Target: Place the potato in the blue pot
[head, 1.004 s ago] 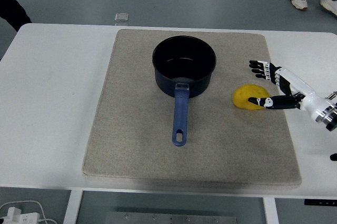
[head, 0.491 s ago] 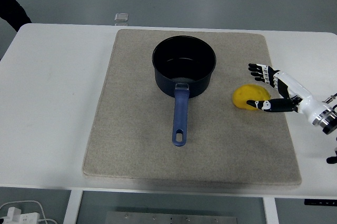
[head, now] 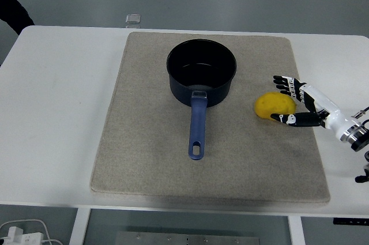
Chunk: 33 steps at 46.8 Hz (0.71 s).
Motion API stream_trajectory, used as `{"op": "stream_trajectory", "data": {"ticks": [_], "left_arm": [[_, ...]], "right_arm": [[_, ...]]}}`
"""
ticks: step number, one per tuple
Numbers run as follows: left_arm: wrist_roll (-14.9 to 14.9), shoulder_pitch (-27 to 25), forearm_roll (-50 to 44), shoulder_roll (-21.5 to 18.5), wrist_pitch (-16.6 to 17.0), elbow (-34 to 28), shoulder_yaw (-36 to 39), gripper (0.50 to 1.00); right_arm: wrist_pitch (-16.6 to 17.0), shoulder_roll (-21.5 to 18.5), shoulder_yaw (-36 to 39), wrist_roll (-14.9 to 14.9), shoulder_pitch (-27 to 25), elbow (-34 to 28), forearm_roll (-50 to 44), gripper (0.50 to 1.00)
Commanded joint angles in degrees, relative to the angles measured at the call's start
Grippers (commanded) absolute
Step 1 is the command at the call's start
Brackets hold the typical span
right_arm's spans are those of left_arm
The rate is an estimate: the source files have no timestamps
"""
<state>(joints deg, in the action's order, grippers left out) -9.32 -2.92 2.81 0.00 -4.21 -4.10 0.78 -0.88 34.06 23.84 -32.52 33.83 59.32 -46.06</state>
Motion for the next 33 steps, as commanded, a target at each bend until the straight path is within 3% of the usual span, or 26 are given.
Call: {"op": "stream_trajectory", "data": {"ticks": [1, 8, 11, 16, 21, 22, 33], "left_arm": [[0.0, 0.0, 0.0, 0.0, -0.1, 0.0, 0.0, 0.996], [0.0, 0.0, 0.0, 0.0, 0.0, 0.1, 0.0, 0.996], [0.0, 0.0, 0.0, 0.0, 0.0, 0.1, 0.0, 0.996], [0.0, 0.0, -0.1, 0.0, 0.0, 0.1, 0.0, 0.996], [0.0, 0.0, 0.0, 0.0, 0.0, 0.1, 0.0, 0.996], [0.0, 0.0, 0.0, 0.0, -0.1, 0.1, 0.0, 0.996], [0.0, 0.0, -0.1, 0.0, 0.0, 0.1, 0.0, 0.996]], "right_arm": [[0.0, 0.0, 0.0, -0.2, -0.2, 0.0, 0.0, 0.926], [0.0, 0.0, -0.8, -0.2, -0.3, 0.0, 0.0, 0.905], [-0.3, 0.0, -0.9, -0.3, -0.3, 0.0, -0.1, 0.818], [-0.9, 0.2, -0.8, -0.4, -0.3, 0.0, -0.3, 0.723], [-1.1, 0.1, -0.9, -0.7, -0.3, 0.0, -0.3, 0.519], [-1.1, 0.1, -0.9, -0.7, -0.3, 0.0, -0.3, 0.5], [-1.2, 0.0, -1.9, -0.6, -0.2, -0.1, -1.0, 0.5]]}}
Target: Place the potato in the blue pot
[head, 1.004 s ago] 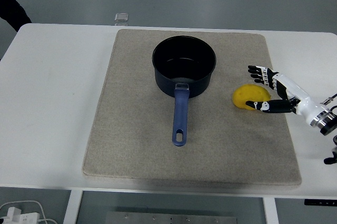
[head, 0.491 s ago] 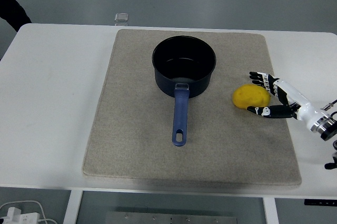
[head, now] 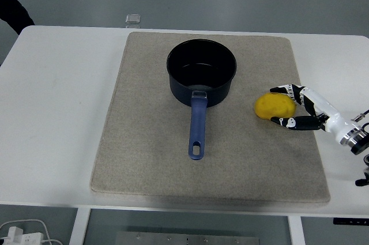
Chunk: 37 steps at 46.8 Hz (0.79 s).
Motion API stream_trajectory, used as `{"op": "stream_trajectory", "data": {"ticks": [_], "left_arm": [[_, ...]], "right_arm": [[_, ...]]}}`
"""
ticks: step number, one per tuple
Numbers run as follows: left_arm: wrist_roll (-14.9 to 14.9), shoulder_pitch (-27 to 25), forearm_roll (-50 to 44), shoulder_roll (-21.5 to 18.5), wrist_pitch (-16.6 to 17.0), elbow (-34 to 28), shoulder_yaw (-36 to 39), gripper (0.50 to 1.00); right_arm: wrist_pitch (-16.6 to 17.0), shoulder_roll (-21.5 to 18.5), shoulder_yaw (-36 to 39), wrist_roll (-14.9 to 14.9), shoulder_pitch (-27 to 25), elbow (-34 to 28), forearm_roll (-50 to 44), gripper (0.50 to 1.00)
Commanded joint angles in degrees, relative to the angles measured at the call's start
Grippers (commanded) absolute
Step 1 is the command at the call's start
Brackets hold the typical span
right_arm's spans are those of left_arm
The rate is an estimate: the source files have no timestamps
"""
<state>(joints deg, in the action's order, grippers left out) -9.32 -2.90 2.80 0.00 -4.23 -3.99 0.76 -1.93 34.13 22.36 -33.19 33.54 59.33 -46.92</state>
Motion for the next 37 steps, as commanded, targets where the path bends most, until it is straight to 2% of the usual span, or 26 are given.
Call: {"op": "stream_trajectory", "data": {"ticks": [1, 7, 19, 37], "left_arm": [[0.0, 0.0, 0.0, 0.0, 0.0, 0.0, 0.0, 0.996], [0.0, 0.0, 0.0, 0.0, 0.0, -0.1, 0.0, 0.996], [0.0, 0.0, 0.0, 0.0, -0.1, -0.3, 0.1, 0.996], [0.0, 0.0, 0.0, 0.0, -0.1, -0.5, 0.0, 0.996]], "right_arm": [[-0.3, 0.0, -0.4, 0.1, 0.2, -0.2, -0.4, 0.5], [-1.4, 0.0, -0.3, -0.6, 0.3, -0.9, -0.3, 0.5], [-1.3, 0.2, 0.8, -0.6, 1.6, -0.8, 0.9, 0.5], [-0.5, -0.6, -0.1, 0.0, 11.3, -0.5, 9.0, 0.5]]}}
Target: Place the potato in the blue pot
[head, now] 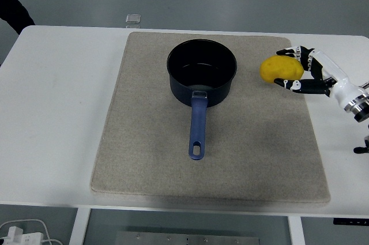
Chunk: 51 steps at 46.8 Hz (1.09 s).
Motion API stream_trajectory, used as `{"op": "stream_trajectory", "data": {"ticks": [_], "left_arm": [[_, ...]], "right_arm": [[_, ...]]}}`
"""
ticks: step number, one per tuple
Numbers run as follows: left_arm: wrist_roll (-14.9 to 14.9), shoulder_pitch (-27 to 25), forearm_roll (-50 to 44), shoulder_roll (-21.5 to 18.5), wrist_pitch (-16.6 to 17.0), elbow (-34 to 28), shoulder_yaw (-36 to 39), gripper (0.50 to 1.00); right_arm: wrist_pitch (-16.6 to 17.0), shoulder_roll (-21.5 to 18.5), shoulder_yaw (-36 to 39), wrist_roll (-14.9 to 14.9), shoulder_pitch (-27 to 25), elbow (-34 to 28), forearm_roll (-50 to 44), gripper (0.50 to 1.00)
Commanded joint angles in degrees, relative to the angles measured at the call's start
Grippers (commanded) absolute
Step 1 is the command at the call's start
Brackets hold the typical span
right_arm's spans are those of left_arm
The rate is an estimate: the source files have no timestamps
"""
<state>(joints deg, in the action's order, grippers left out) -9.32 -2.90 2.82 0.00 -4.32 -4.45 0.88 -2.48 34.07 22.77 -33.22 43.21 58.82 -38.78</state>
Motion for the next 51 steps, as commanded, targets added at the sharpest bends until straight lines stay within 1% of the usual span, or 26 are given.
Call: {"op": "stream_trajectory", "data": {"ticks": [1, 5, 8, 14, 18, 29, 36, 51], "left_arm": [[0.0, 0.0, 0.0, 0.0, 0.0, -0.1, -0.1, 0.996], [0.0, 0.0, 0.0, 0.0, -0.2, -0.2, -0.1, 0.996], [0.0, 0.0, 0.0, 0.0, -0.4, -0.2, -0.1, 0.996], [0.0, 0.0, 0.1, 0.0, -0.6, -0.3, -0.1, 0.996], [0.0, 0.0, 0.0, 0.0, -0.6, -0.2, -0.1, 0.996], [0.0, 0.0, 0.0, 0.0, -0.5, -0.2, -0.1, 0.996], [0.0, 0.0, 0.0, 0.0, -0.5, -0.2, -0.2, 0.996], [0.0, 0.0, 0.0, 0.0, -0.5, 0.0, -0.1, 0.996]], "right_arm": [[0.1, -0.8, -0.5, 0.0, 1.9, 0.0, 1.0, 0.5], [0.1, -1.5, -2.1, 0.1, 3.1, 0.0, 1.1, 0.5], [0.0, -2.0, -4.0, 0.1, 4.9, -0.1, 1.1, 0.5], [-0.1, -4.9, -7.7, 0.1, 8.6, -0.5, 1.1, 0.5], [-0.1, -6.5, -9.2, 0.1, 11.0, -2.2, 1.2, 0.5], [-0.1, -14.0, -13.0, 0.1, 15.7, -8.0, 1.2, 0.5], [0.0, -18.2, -14.6, 0.1, 16.6, -12.0, 1.3, 0.5], [0.1, -24.7, -14.8, 0.1, 17.3, -17.5, 1.2, 0.5]]}}
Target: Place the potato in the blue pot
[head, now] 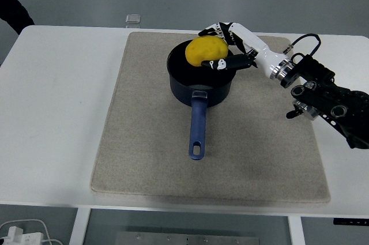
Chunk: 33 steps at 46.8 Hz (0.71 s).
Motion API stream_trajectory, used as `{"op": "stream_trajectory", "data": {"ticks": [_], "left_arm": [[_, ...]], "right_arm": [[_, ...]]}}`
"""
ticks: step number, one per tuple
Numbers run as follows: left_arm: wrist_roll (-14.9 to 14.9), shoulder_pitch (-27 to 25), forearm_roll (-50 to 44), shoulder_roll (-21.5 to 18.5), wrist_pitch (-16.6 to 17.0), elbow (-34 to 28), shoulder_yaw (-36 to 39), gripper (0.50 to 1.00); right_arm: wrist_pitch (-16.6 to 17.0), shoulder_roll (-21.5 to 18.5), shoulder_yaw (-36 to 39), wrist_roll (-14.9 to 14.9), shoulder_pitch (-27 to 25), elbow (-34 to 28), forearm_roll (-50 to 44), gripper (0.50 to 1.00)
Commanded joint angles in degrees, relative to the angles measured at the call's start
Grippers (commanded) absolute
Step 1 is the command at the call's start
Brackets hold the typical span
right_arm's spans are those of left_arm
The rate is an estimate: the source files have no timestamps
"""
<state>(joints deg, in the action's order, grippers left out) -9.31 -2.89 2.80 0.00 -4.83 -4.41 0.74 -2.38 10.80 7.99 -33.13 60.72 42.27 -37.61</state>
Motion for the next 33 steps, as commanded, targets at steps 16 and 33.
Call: {"op": "stream_trajectory", "data": {"ticks": [16, 33], "left_arm": [[0.0, 0.0, 0.0, 0.0, 0.0, -0.2, 0.0, 0.996], [0.0, 0.0, 0.0, 0.0, 0.0, -0.2, 0.0, 0.996]], "right_arm": [[0.8, -6.0, -0.1, 0.0, -0.4, -6.1, -0.1, 0.5], [0.8, -7.8, 0.5, 0.0, -1.2, -8.6, 0.1, 0.553]]}}
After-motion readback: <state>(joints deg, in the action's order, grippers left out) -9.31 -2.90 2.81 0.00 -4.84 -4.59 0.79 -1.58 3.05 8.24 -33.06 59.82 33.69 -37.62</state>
